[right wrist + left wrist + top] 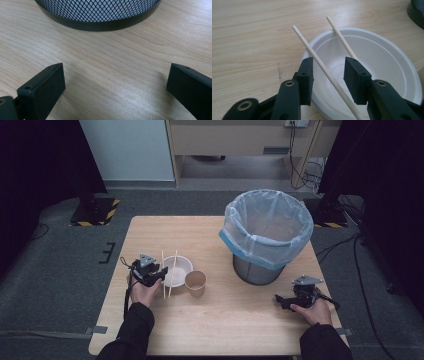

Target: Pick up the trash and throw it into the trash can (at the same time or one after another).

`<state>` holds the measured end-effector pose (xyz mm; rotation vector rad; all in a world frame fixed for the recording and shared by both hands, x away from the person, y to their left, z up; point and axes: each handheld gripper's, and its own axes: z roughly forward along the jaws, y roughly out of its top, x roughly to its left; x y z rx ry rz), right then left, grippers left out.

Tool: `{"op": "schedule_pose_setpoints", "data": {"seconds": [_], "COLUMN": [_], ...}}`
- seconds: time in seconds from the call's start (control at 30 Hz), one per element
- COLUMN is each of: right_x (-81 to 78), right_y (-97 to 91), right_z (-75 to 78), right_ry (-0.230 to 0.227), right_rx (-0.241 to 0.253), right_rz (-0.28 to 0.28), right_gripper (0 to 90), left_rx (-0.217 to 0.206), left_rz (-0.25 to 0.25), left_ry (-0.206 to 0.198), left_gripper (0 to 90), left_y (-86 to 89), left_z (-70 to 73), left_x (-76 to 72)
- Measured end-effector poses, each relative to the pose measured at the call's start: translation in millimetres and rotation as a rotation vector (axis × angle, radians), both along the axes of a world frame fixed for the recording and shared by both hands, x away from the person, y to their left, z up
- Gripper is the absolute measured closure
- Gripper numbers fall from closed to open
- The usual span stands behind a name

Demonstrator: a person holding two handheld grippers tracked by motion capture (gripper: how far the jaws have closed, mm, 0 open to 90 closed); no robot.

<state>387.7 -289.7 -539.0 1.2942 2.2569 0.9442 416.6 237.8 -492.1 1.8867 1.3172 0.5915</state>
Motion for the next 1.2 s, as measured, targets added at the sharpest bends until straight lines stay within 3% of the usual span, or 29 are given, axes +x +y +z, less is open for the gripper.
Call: {"op": "schedule_pose_setpoints", "data": {"seconds": [0.57, 1.2], "right_x": [0.1, 0.0], "right_y": [0.9, 1.8], "right_z": [0.0, 0.0], "right_ry": [0.0, 0.001], "right_rx": [-0.001, 0.002], "right_rz": [0.012, 0.014], "right_gripper": [2.1, 2.0], "left_rx": [0.01, 0.024], "left_rz": [-0.004, -0.033], "left_ry": [0.04, 0.068], "left_gripper": [76.0, 85.3], "left_y": [-2.2, -4.2], "left_z": [-2.1, -1.9], "left_x": [2.0, 2.0]}}
